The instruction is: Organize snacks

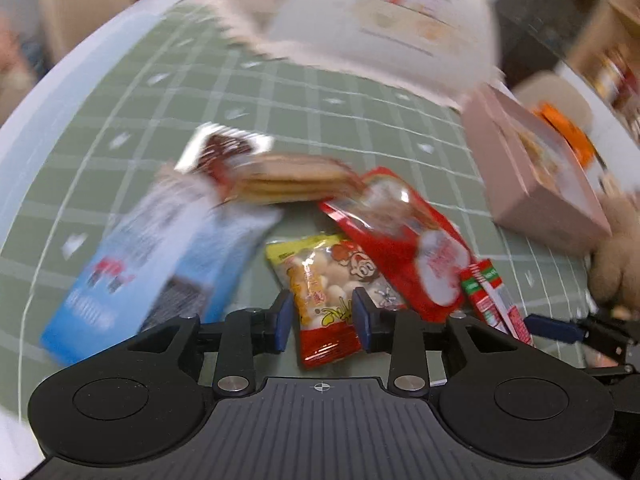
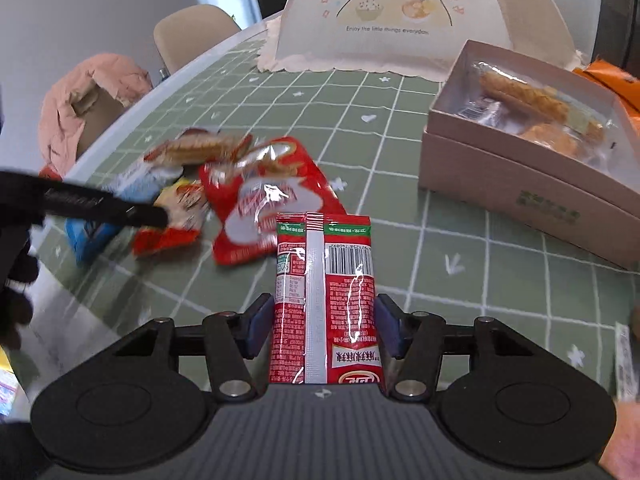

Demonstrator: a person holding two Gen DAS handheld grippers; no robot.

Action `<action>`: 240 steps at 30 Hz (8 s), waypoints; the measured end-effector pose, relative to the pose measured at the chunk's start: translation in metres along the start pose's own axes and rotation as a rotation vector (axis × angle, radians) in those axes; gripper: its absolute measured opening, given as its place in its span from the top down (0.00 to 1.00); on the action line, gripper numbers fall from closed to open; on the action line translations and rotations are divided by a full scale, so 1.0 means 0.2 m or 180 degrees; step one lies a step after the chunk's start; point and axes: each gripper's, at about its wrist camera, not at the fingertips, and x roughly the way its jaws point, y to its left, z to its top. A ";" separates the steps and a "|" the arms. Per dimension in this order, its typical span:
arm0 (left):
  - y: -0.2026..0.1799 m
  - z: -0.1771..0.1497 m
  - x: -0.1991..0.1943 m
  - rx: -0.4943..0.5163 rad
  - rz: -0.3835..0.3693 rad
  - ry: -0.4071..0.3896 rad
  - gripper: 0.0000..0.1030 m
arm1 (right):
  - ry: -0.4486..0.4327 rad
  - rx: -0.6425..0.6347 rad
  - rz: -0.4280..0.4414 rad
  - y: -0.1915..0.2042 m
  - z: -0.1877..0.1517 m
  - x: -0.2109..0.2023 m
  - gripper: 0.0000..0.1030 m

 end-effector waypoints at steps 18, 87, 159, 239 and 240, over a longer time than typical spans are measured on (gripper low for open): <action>0.15 0.58 0.06 0.1003 -0.0348 -0.0108 0.66 | 0.0155 0.0580 -0.0403 0.05 0.06 -0.13 0.35; -0.10 0.24 -0.32 0.0478 -0.1017 -0.0187 0.61 | -0.0515 0.0383 -0.0236 0.02 0.39 -0.61 0.90; -0.22 0.21 -0.38 0.0551 -0.1312 -0.0094 0.61 | -0.0288 0.0586 -0.0706 0.06 0.09 -0.49 0.48; -0.36 -0.17 -0.10 0.1335 -0.0458 0.0286 0.56 | 0.0202 0.0975 -0.1054 -0.10 -0.15 -0.13 0.12; -0.39 -0.20 -0.09 0.1449 -0.0415 0.0284 0.55 | 0.0202 0.0979 -0.1055 -0.10 -0.16 -0.13 0.12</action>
